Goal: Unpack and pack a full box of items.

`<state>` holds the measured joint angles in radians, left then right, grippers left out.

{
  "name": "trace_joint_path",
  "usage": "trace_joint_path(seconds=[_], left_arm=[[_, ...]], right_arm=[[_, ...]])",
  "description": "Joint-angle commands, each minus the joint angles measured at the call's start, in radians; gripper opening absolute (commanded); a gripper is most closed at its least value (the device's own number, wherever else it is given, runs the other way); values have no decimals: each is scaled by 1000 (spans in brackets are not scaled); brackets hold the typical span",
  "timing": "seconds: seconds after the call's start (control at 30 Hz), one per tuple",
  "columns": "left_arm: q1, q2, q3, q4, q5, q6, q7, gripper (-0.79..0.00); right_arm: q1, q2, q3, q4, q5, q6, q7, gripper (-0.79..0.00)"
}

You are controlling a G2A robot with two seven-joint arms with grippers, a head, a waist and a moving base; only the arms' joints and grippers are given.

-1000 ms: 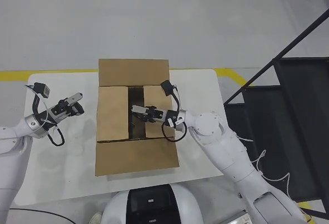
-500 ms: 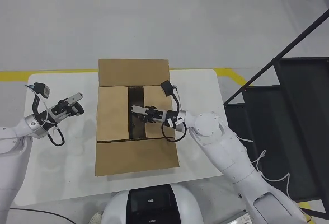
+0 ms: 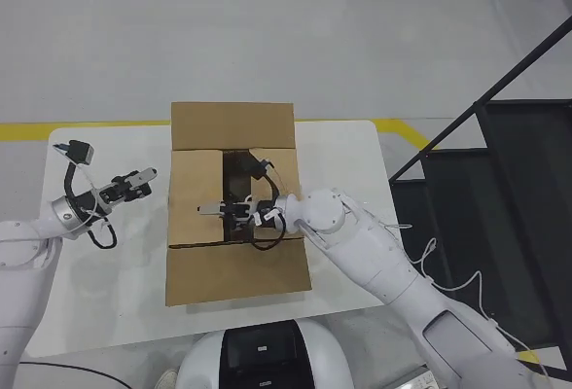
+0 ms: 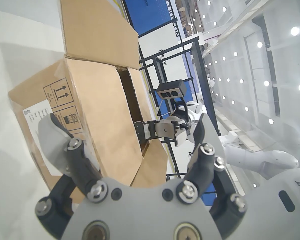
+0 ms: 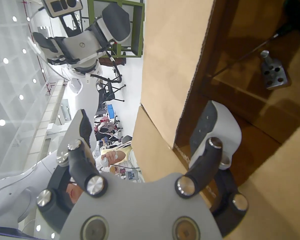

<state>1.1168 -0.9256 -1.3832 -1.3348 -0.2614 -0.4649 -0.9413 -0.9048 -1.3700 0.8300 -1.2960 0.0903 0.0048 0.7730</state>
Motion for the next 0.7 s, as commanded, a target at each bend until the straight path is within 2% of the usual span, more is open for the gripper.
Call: trace_joint_path(seconds=[0.0, 0.17, 0.23, 0.37, 0.53, 0.67], left_arm=[[-2, -1, 2, 3, -7, -3, -5, 0], [-16, -4, -6, 19, -69, -21, 7, 0], [-20, -6, -17, 20, -106, -34, 30, 0], [-16, -12, -38, 12, -241, -48, 57, 0], [-14, -14, -83, 11, -386, -59, 53, 0], [-21, -14, -106, 18, -452, -40, 14, 0]], right_arm=[[12, -8, -14, 24, 21, -12, 3, 0], [36, -31, -39, 14, 97, -121, 8, 0], [56, -37, -53, -4, 70, -201, 1, 0], [95, -64, -97, 21, 76, -292, -42, 0], [169, -141, -221, 141, 178, -397, -69, 0], [227, -215, -319, 272, 225, -435, -81, 0]])
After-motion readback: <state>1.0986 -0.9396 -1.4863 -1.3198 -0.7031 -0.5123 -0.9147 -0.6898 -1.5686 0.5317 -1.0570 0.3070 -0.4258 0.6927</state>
